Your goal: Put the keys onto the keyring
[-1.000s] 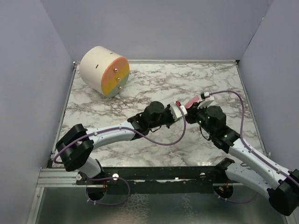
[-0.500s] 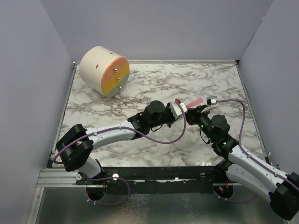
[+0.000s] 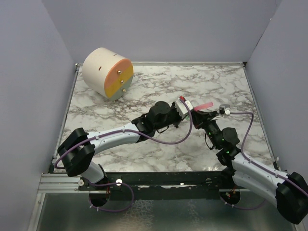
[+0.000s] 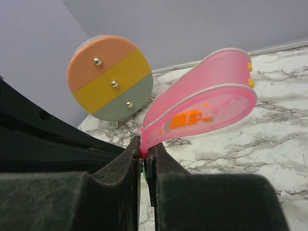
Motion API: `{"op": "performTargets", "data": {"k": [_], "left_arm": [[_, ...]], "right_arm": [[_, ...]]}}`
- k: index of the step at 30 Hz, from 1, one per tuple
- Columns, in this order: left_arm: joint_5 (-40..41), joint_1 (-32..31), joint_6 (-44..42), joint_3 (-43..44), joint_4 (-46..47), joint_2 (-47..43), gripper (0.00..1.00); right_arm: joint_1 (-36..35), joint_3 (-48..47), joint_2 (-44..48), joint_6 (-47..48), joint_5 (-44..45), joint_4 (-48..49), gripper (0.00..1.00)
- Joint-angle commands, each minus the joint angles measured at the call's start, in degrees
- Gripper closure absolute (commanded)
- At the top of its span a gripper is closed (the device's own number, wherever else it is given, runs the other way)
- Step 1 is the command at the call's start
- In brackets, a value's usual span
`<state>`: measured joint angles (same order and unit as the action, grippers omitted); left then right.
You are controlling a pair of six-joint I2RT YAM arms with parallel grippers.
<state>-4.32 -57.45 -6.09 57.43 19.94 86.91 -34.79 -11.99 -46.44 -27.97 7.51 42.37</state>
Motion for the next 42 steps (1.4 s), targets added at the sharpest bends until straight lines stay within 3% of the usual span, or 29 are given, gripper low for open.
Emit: {"op": "performTargets", "data": {"k": [1, 19, 38, 42], "left_arm": [[2.32, -0.21, 1.41, 2.5, 1.95, 0.11, 1.0], [3.44, 0.32, 2.99, 2.73, 1.4, 0.01, 1.0], [3.06, 1.1, 5.1, 2.66, 2.88, 0.38, 1.0], [2.62, 1.41, 5.36, 2.37, 3.25, 0.45, 1.0]], "right_arm": [[-0.11, 1.93, -3.04, -0.84, 0.62, 12.37, 0.99], [-0.11, 7.32, -16.58, -2.52, 0.75, 40.69, 0.99], [-0.1, 5.37, -29.13, -2.47, 1.25, 59.18, 0.99], [-0.11, 4.16, -30.06, -2.88, 0.95, 59.5, 0.99]]}}
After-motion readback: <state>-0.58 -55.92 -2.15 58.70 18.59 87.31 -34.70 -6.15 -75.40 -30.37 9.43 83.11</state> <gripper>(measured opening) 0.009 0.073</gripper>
